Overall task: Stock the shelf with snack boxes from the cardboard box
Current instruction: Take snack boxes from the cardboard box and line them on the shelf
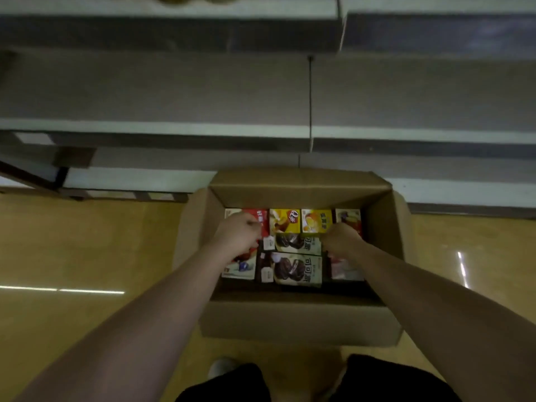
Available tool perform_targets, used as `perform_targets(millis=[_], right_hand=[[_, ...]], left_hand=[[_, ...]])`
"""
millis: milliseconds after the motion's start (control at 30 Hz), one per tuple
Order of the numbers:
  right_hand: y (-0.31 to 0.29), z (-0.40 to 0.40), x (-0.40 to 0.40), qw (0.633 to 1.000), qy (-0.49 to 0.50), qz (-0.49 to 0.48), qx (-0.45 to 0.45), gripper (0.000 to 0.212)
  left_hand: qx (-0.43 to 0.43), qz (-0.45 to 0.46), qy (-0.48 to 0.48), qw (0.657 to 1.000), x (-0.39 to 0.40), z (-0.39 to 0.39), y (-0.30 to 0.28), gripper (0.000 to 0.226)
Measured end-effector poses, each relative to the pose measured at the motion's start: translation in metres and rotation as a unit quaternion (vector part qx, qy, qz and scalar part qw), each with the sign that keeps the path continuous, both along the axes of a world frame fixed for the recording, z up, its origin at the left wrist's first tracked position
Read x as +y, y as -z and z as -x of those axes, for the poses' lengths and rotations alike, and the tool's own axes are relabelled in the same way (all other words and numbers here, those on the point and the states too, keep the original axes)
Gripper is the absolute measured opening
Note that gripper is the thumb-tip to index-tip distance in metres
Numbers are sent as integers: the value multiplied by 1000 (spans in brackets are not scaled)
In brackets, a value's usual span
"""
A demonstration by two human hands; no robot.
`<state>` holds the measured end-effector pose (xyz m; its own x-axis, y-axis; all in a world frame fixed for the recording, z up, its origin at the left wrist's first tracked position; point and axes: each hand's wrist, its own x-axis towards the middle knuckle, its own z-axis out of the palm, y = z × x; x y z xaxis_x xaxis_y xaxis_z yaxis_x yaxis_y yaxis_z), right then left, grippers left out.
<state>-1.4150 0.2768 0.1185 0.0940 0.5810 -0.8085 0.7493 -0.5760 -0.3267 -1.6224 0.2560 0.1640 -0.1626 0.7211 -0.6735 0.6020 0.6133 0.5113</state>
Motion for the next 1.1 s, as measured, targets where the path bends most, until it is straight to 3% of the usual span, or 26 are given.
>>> perform_targets(millis=[133, 333, 433, 500, 600, 733, 933, 1000, 1100], right_hand=[[104, -13, -15, 999, 21, 31, -24, 24], [200, 1, -1, 1000, 14, 4, -17, 24], [230, 4, 10, 997, 42, -51, 26, 38], [254, -6, 4, 999, 51, -18, 8, 41], [281, -19, -9, 991, 122, 42, 24, 34], [284, -20, -17, 984, 157, 57, 61, 30], [284, -17, -41, 982, 139, 103, 78, 29], [278, -16, -42, 976, 164, 105, 97, 27], [273, -21, -39, 960, 227, 110, 122, 19]], left_hand=[[-11, 44, 22, 999, -19, -9, 107, 21], [12, 62, 52, 997, -9, -14, 224, 16], [2, 78, 10, 997, 2, -20, 267, 28], [-36, 132, -45, 990, 1, -24, 288, 40], [-63, 200, -62, 976, -6, -24, 304, 53], [-133, 205, -126, 961, -13, -20, 309, 47], [-127, 215, -149, 957, -31, -20, 318, 45], [-128, 202, -140, 961, -29, -21, 319, 43], [-134, 193, -147, 961, -23, -22, 320, 57]])
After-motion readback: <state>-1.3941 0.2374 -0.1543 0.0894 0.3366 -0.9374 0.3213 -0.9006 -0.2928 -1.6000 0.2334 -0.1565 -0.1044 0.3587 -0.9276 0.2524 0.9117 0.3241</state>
